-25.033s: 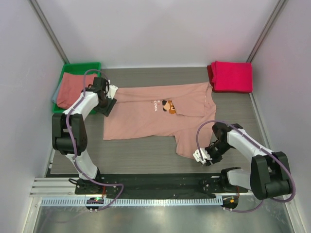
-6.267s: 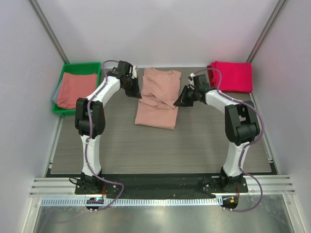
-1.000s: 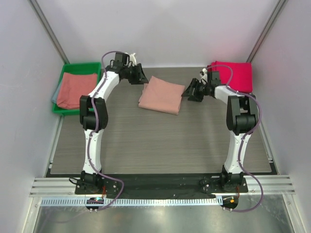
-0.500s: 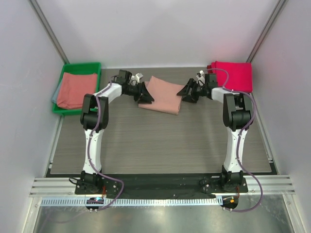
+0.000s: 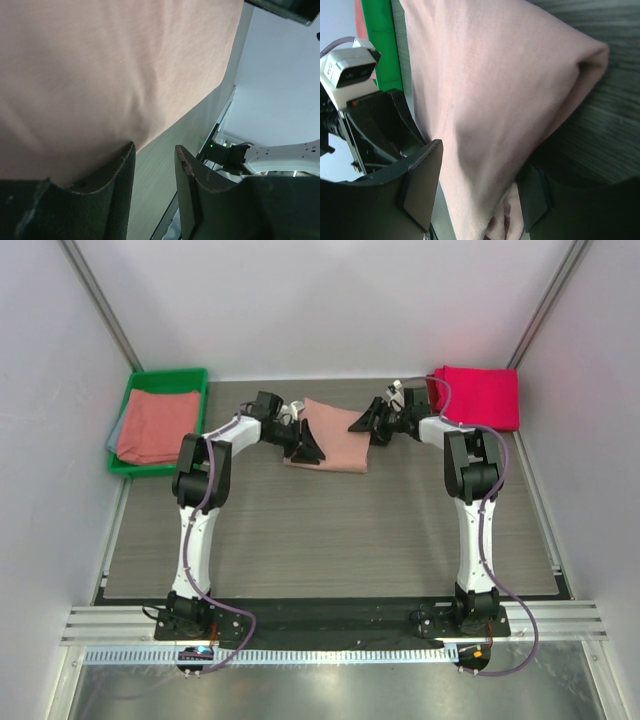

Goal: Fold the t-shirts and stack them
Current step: Fold the tshirt, then neatly place the folded tshirt to the corner

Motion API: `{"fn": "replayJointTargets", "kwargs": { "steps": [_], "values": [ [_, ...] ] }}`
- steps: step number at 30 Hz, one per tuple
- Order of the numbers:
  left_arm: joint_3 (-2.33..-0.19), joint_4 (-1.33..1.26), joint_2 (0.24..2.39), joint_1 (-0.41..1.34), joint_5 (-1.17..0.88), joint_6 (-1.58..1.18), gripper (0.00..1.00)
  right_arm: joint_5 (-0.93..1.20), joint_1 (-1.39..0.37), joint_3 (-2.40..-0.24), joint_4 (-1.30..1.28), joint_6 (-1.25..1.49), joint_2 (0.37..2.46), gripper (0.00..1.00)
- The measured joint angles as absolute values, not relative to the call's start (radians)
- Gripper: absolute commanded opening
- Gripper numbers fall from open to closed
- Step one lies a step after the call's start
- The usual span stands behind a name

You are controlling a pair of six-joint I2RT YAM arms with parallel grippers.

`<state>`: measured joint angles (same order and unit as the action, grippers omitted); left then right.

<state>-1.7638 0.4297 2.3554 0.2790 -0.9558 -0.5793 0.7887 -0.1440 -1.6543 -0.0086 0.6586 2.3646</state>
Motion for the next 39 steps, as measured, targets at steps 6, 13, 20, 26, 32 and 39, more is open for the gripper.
{"fn": "replayJointTargets", "kwargs": {
  "steps": [6,13,20,26,32,39],
  "values": [
    [-1.764,0.442,2.361,0.324,-0.944,-0.562,0.38,0.795,-0.156,-1.695,-0.012,0.662,2.397,0.58],
    [-1.764,0.469,2.362,0.347,-0.933,-0.538,0.38,0.836,-0.156,-1.734,-0.011,0.665,2.435,0.53],
    [-1.765,0.496,2.362,0.346,-0.912,-0.505,0.38,0.875,-0.165,-1.773,-0.005,0.664,2.475,0.44],
    [-1.775,0.535,2.362,0.346,-0.899,-0.469,0.38,0.892,-0.174,-1.829,-0.046,0.643,2.51,0.11],
    [-1.774,0.61,2.313,0.308,-0.884,-0.415,0.4,0.883,-0.174,-1.866,-0.132,0.583,2.52,0.01],
    [-1.846,0.737,2.164,0.178,-0.801,-0.249,0.4,0.718,-0.168,-2.126,-0.564,0.23,2.533,0.02]
  ]
}}
